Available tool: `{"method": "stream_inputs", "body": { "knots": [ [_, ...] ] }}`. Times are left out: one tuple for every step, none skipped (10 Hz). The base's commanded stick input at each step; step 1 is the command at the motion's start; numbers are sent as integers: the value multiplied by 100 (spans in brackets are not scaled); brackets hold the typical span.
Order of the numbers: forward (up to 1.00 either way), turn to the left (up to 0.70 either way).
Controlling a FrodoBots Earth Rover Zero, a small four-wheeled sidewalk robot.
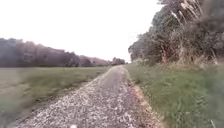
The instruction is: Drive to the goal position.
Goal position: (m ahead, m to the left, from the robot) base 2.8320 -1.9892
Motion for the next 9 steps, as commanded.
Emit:
{"method": "stream_inputs", "body": {
  "knots": [
    [70,1],
    [70,1],
    [70,0],
    [70,0],
    [70,0],
    [70,0],
    [70,0],
    [70,0],
    [70,0]
  ]
}}
